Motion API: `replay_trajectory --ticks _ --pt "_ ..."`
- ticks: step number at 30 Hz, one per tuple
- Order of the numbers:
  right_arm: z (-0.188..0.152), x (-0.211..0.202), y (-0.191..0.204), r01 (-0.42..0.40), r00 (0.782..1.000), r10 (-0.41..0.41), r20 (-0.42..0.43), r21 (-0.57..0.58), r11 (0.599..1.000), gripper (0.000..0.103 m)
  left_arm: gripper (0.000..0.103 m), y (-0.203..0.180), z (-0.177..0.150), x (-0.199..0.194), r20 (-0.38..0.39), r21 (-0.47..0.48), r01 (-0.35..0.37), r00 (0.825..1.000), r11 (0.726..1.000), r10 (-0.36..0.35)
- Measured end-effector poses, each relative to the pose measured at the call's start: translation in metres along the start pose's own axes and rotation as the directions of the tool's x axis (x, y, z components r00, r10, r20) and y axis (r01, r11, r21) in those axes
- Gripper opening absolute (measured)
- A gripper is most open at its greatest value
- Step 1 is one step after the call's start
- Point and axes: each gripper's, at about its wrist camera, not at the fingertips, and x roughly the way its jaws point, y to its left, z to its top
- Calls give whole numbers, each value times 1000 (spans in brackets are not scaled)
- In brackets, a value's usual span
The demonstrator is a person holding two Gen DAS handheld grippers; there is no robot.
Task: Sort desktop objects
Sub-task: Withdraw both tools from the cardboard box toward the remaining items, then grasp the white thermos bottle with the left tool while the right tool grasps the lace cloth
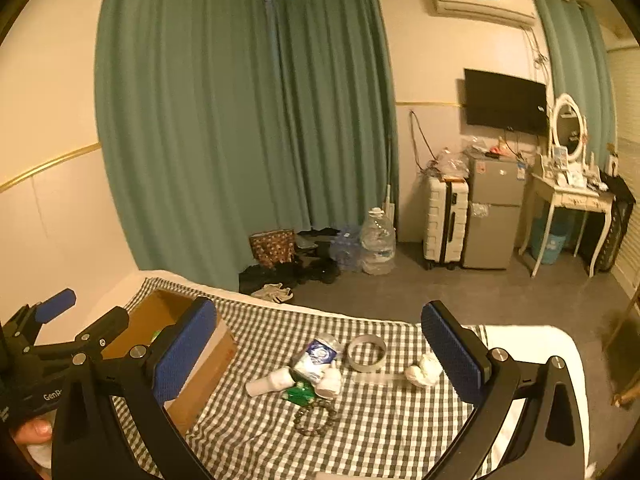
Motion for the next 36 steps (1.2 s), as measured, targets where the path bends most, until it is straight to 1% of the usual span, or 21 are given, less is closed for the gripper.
replay_trajectory --ticks 6,10,14,21,31,36 --pt "-13 19 -30 35 999 -34 -34 28 999 103 103 -17 -13 27 -34 10 36 999 999 -36" --pt "-23 37 -45 59 997 -56 -58 42 997 103 103 -25 -24 48 -62 24 47 997 999 -45" --pt "-34 56 -53 92 993 -88 -78 45 995 103 103 -28 -36 70 -99 36 57 994 998 -53" --pt "-49 83 -58 114 989 -111 -100 21 993 103 103 -32 -53 104 -141 39 80 987 996 -74" --pt "-67 118 -78 157 980 -154 -130 14 988 103 103 -43 -68 142 -166 91 102 982 991 -86" --pt "-81 138 -97 209 968 -206 -146 4 978 103 103 -46 -78 166 -191 98 112 977 989 -91"
